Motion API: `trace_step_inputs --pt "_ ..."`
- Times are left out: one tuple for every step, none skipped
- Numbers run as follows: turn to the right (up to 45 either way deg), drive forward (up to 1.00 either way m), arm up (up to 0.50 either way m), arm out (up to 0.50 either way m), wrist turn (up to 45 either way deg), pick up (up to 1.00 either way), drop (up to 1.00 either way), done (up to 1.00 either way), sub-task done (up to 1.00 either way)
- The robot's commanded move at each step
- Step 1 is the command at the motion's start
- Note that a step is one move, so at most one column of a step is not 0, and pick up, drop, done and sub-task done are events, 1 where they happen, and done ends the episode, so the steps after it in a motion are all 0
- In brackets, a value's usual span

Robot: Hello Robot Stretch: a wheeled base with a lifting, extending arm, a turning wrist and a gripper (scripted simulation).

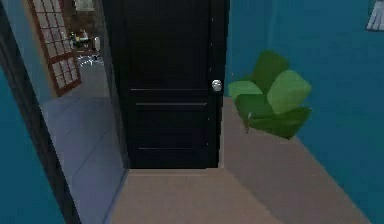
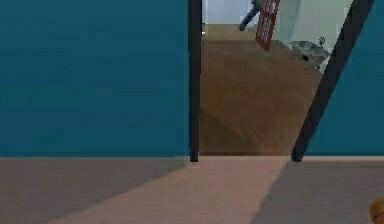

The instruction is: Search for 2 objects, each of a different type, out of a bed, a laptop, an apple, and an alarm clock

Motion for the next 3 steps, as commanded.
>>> trace_step_inputs --pt "0.0 1.00 0.00 0.00 0.0 0.00 0.00 0.00 0.00" --pt "-3.0 0.00 0.00 0.00 0.0 0.00 0.00 0.00 0.00" --pt "0.0 0.15 0.00 0.00 0.0 0.00 0.00 0.00 0.00"
